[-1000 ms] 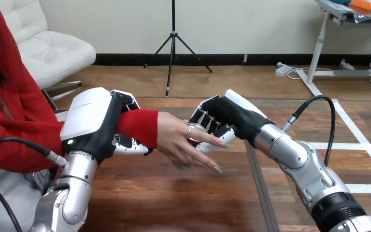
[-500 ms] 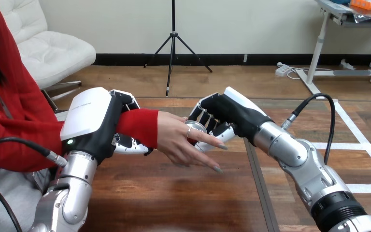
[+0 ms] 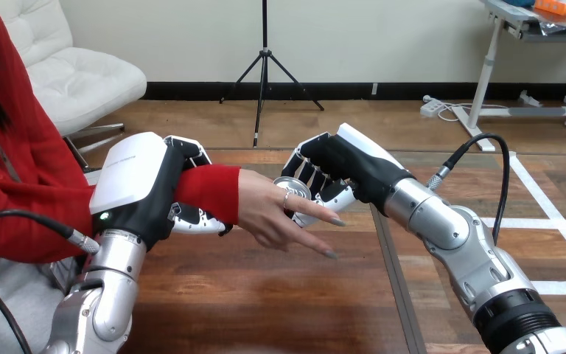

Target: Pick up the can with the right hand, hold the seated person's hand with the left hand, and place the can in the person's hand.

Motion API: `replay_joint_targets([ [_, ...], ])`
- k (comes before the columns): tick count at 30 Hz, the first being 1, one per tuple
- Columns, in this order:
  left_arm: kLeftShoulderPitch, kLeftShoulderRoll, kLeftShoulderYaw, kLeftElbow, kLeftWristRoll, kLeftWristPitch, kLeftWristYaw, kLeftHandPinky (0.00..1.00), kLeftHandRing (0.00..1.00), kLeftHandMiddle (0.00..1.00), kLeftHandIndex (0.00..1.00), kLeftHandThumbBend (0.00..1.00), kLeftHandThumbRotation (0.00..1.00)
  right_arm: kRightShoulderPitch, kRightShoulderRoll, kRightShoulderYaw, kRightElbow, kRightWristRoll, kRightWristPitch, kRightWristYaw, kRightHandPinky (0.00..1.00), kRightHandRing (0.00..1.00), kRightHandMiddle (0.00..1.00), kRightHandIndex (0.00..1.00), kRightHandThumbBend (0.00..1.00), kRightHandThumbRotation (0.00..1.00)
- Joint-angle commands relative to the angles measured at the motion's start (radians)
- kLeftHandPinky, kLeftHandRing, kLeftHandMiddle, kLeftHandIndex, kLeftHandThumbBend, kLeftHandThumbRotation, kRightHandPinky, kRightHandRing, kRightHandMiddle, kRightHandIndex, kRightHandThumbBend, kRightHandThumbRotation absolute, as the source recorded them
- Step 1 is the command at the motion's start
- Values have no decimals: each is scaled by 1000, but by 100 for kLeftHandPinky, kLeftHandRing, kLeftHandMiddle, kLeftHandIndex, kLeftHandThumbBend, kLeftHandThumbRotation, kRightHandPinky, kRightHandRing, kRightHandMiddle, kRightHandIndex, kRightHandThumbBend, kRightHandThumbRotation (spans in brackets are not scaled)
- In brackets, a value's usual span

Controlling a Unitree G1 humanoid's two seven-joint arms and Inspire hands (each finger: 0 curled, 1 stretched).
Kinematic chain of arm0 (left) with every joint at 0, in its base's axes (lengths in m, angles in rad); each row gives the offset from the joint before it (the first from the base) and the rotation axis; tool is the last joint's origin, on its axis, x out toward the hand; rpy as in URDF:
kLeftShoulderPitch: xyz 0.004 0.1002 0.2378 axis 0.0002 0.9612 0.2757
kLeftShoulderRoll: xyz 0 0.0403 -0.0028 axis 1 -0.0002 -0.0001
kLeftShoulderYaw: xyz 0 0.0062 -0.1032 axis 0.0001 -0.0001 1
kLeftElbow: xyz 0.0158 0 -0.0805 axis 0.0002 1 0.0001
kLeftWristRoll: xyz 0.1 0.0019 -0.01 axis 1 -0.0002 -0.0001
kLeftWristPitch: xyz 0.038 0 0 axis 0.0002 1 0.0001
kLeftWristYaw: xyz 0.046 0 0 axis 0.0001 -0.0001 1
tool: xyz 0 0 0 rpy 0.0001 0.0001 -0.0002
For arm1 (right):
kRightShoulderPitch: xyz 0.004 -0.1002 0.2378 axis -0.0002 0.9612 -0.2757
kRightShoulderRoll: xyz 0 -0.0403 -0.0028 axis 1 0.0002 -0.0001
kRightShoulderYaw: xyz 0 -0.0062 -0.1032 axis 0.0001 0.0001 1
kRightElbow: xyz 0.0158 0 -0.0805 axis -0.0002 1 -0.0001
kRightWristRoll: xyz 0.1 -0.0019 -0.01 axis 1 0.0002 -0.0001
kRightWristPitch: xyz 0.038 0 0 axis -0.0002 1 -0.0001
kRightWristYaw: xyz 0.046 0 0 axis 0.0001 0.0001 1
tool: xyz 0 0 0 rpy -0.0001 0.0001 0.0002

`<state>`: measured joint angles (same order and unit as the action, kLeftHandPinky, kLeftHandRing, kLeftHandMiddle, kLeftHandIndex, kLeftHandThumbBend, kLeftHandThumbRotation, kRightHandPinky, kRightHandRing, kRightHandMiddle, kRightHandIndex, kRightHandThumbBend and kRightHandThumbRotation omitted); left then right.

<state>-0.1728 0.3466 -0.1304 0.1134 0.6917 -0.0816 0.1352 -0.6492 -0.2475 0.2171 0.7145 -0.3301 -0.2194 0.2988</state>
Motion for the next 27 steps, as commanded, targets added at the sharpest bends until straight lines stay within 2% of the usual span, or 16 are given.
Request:
replay_joint_targets([
  [1, -199, -50, 12, -115, -57, -73, 53, 27, 33, 36, 36, 85, 0, -117, -14, -40, -95, 40, -16, -2, 28, 33, 40, 45, 70, 0],
  [27, -192, -51, 8, -121, -61, -70, 51, 28, 34, 37, 37, 85, 0, -154, -25, -41, -134, 38, 39, 12, 27, 32, 38, 44, 74, 0],
])
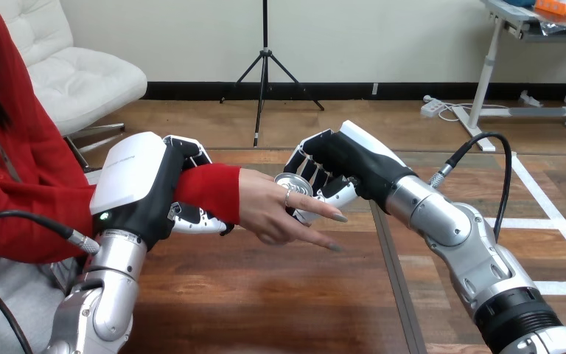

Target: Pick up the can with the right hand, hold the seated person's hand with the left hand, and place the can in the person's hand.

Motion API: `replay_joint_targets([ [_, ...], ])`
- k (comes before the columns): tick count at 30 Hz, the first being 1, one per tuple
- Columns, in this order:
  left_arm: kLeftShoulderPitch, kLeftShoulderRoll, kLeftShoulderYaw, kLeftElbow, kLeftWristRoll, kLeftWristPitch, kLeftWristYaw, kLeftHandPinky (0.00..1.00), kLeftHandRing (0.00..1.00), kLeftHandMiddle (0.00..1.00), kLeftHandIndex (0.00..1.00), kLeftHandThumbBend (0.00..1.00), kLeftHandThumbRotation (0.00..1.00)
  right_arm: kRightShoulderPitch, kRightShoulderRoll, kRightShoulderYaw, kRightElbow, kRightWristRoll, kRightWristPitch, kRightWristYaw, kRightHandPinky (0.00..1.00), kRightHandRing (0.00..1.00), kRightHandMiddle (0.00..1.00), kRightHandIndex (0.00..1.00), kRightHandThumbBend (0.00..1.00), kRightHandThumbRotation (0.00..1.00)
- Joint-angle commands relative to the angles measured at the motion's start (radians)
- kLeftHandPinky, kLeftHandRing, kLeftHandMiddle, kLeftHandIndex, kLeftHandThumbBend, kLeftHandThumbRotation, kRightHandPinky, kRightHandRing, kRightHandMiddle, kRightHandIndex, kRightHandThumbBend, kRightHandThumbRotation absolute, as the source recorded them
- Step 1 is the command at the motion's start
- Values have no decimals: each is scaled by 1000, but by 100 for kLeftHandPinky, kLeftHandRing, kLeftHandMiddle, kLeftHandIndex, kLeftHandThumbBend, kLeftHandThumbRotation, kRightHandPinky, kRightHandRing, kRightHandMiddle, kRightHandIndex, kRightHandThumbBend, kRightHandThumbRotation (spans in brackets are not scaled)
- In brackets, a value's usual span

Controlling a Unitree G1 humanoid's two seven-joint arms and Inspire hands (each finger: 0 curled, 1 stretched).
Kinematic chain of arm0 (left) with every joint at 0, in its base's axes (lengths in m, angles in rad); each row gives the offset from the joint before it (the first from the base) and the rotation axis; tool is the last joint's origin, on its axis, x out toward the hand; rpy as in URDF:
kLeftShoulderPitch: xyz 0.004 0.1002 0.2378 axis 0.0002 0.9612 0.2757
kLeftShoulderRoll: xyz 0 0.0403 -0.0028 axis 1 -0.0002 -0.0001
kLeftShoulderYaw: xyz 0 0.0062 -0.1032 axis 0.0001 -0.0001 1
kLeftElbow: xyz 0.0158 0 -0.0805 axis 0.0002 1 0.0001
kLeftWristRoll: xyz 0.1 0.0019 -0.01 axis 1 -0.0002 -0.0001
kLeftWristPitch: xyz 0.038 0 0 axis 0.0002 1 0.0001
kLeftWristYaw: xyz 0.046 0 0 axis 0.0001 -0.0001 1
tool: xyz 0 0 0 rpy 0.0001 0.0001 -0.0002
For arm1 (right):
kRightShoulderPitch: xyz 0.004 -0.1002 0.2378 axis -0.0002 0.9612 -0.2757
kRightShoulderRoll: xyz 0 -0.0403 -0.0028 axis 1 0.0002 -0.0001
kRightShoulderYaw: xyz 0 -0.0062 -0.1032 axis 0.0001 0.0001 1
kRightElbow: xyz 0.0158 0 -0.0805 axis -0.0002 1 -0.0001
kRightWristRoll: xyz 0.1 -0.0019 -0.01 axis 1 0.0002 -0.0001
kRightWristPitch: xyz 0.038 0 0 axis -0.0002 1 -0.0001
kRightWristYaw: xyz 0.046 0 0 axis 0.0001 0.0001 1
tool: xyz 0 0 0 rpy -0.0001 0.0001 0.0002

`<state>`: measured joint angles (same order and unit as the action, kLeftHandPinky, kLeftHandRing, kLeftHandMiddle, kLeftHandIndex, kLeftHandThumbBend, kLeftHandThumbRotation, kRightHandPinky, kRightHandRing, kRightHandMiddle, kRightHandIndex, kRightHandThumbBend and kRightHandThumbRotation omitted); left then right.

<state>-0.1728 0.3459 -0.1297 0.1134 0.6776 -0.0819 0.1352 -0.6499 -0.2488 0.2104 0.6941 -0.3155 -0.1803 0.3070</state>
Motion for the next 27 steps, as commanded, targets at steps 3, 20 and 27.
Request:
replay_joint_targets([
  [3, -193, -51, 7, -117, -48, -70, 52, 28, 34, 37, 37, 85, 0, -152, -25, -34, -117, 22, 0, 5, 27, 32, 38, 43, 74, 0],
  [20, -195, -50, 6, -115, -49, -74, 52, 28, 34, 37, 37, 85, 0, -141, -29, -36, -132, 30, 20, 20, 27, 32, 38, 44, 74, 0],
  [27, -192, -47, 4, -124, -43, -66, 42, 29, 36, 40, 39, 86, 0, -137, -36, -35, -126, 29, 7, 25, 28, 34, 40, 45, 74, 0],
])
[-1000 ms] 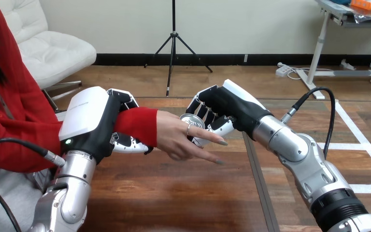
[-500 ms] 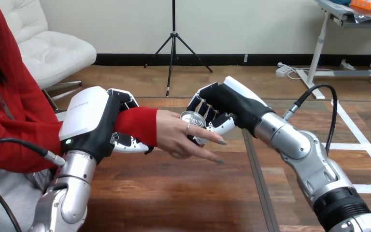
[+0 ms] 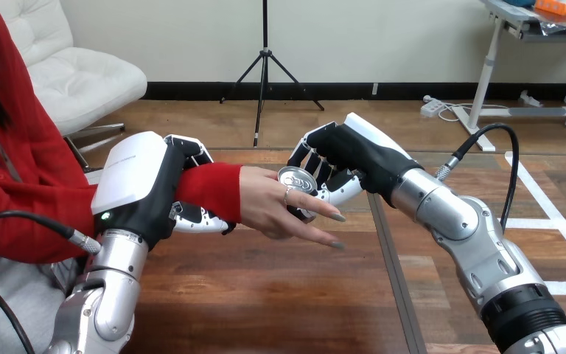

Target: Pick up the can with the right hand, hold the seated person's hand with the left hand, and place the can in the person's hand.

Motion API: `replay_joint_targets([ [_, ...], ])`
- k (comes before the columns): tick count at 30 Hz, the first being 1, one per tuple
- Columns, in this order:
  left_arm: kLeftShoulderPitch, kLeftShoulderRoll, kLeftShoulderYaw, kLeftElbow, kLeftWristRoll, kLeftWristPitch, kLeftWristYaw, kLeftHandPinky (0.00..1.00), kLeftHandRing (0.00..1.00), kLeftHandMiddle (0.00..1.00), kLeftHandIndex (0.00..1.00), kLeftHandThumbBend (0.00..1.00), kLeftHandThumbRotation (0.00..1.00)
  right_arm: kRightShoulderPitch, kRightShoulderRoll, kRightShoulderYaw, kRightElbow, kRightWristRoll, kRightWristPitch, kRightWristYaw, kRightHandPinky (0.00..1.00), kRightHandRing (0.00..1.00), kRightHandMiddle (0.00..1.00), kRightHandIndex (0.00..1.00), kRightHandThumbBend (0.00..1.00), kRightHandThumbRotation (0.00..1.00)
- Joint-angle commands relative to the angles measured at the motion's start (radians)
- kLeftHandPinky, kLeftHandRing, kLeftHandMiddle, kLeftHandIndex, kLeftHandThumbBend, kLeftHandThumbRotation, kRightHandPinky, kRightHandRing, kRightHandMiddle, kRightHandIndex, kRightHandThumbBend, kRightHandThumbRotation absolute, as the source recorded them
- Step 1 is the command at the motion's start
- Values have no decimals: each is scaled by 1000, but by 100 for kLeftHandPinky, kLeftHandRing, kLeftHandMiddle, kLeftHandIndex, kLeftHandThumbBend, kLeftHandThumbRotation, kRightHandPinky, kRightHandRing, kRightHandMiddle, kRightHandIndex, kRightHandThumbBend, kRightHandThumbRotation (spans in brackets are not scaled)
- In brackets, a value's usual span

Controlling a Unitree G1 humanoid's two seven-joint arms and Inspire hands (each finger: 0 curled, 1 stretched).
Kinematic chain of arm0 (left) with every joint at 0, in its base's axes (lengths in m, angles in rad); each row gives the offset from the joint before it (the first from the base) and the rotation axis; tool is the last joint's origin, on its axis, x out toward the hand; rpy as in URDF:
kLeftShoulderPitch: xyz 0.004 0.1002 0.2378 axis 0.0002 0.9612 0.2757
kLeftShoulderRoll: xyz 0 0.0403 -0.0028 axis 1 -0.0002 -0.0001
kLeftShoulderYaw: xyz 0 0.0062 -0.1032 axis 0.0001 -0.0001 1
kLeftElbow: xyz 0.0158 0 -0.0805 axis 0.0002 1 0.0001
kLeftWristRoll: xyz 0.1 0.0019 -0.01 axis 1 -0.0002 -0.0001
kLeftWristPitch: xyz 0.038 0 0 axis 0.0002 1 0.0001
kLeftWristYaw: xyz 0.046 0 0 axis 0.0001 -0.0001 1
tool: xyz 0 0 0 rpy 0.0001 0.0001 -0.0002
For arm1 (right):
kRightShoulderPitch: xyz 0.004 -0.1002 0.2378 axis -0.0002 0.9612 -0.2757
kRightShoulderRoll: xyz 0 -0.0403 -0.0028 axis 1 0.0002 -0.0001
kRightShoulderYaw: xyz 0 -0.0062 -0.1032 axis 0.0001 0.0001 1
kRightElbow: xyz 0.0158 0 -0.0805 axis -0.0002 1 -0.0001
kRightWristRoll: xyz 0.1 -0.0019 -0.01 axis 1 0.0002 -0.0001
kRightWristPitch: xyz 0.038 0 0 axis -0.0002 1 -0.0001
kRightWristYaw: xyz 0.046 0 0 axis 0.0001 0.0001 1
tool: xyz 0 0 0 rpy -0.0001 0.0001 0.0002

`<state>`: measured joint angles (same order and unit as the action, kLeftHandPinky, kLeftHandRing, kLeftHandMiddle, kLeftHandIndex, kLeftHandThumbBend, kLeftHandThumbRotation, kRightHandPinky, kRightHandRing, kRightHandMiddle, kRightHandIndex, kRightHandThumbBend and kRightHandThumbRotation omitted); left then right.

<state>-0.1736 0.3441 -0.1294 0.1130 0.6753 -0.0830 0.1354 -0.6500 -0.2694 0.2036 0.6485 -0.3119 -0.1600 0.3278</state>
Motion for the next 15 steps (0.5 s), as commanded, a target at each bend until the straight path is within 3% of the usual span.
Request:
replay_joint_targets([
  [1, -191, -44, 3, -125, -39, -64, 40, 30, 37, 41, 40, 86, 0, -137, -17, -27, -80, 23, -14, 4, 30, 36, 41, 45, 75, 1],
  [6, -186, -32, -2, -135, -22, -56, 30, 32, 40, 45, 43, 86, 0, -136, -27, -22, -79, 19, -18, 17, 36, 43, 47, 49, 78, 8],
  [15, -174, -24, -2, -153, -16, -54, 21, 39, 49, 54, 52, 84, 3, -134, -46, -20, -75, 18, -31, 46, 45, 53, 57, 60, 86, 29],
])
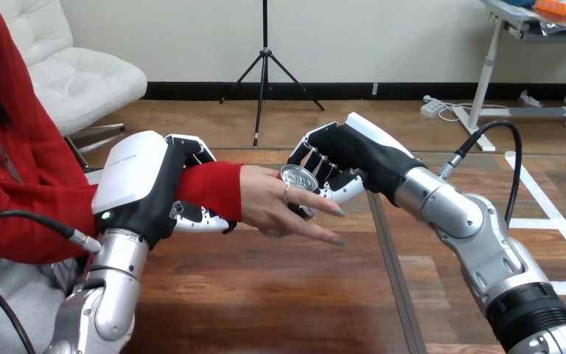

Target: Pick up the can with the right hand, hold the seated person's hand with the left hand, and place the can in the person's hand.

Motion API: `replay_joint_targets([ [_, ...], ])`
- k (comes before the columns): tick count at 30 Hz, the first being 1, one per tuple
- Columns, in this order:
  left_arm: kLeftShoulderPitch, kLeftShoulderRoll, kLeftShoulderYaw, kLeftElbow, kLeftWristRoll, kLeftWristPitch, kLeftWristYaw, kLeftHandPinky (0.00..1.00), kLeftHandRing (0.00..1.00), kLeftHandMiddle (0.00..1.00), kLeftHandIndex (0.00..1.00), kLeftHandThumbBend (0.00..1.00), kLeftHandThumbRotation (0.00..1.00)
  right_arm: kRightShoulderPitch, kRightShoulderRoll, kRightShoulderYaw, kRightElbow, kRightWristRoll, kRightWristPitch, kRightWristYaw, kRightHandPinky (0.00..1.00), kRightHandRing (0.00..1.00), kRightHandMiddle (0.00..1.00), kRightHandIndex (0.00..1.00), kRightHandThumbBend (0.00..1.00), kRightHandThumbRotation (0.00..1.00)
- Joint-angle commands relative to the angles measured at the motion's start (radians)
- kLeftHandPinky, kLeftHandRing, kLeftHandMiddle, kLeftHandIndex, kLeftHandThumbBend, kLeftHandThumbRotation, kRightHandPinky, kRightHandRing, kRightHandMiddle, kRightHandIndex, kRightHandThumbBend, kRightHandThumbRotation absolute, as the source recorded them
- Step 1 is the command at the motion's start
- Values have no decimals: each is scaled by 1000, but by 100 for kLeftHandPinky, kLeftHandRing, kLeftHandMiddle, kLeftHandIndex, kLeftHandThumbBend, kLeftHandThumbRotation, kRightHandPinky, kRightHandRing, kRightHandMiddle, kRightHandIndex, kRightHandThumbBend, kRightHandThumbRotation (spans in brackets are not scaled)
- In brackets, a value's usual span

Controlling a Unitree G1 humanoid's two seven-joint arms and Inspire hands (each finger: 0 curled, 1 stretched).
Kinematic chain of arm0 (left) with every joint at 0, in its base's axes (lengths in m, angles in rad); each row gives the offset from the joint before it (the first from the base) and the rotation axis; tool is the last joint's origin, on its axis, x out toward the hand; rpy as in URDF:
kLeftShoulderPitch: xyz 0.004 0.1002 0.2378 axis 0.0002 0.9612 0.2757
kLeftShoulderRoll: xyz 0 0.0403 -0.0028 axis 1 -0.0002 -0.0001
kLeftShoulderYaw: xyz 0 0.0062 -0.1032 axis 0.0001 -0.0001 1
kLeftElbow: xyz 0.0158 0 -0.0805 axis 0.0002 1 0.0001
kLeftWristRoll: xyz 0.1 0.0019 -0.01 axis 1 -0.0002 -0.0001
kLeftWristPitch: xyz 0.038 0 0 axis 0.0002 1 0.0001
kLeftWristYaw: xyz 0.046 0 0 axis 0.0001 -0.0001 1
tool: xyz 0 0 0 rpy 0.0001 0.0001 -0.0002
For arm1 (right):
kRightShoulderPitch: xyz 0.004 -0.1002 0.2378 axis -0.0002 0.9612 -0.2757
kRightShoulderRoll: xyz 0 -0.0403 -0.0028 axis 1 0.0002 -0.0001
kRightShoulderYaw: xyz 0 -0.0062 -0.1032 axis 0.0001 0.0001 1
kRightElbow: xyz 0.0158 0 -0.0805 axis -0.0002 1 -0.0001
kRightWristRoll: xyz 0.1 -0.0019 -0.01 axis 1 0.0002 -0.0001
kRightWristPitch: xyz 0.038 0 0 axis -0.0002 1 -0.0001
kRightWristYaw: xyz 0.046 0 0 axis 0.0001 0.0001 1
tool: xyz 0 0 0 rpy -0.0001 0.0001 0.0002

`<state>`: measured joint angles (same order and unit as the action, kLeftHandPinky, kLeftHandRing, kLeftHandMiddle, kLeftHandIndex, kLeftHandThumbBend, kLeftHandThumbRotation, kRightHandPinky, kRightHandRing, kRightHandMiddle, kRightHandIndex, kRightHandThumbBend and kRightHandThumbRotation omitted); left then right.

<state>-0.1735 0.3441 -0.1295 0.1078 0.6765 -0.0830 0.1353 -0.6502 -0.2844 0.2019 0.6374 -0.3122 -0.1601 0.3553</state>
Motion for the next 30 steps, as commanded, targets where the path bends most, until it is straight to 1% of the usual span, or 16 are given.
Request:
replay_joint_targets([
  [1, -173, -23, -1, -149, -20, -57, 20, 40, 51, 55, 53, 84, 5, -133, -34, -19, -62, 20, -33, 22, 46, 54, 58, 61, 87, 32],
  [2, -172, -22, 0, -149, -22, -58, 20, 42, 53, 57, 54, 82, 8, -133, -35, -20, -61, 21, -35, 25, 47, 55, 59, 63, 87, 37],
  [9, -162, -14, 5, -154, -35, -75, 18, 46, 58, 61, 57, 79, 16, -131, -47, -26, -56, 26, -34, 47, 50, 58, 63, 66, 88, 49],
  [10, -161, -13, 5, -155, -37, -76, 16, 47, 60, 62, 58, 78, 19, -131, -48, -27, -54, 27, -36, 48, 51, 59, 63, 67, 88, 52],
  [18, -151, -10, 13, -159, -46, -88, 19, 49, 62, 64, 60, 76, 29, -126, -59, -34, -44, 31, -37, 50, 53, 62, 66, 68, 86, 60],
  [21, -148, -10, 16, -161, -48, -92, 21, 49, 62, 64, 61, 76, 34, -124, -62, -36, -39, 32, -39, 50, 53, 62, 66, 68, 83, 62],
  [30, -141, -14, 23, -161, -46, -96, 33, 49, 61, 64, 61, 78, 42, -121, -71, -38, -20, 34, -43, 48, 53, 63, 67, 68, 81, 67],
])
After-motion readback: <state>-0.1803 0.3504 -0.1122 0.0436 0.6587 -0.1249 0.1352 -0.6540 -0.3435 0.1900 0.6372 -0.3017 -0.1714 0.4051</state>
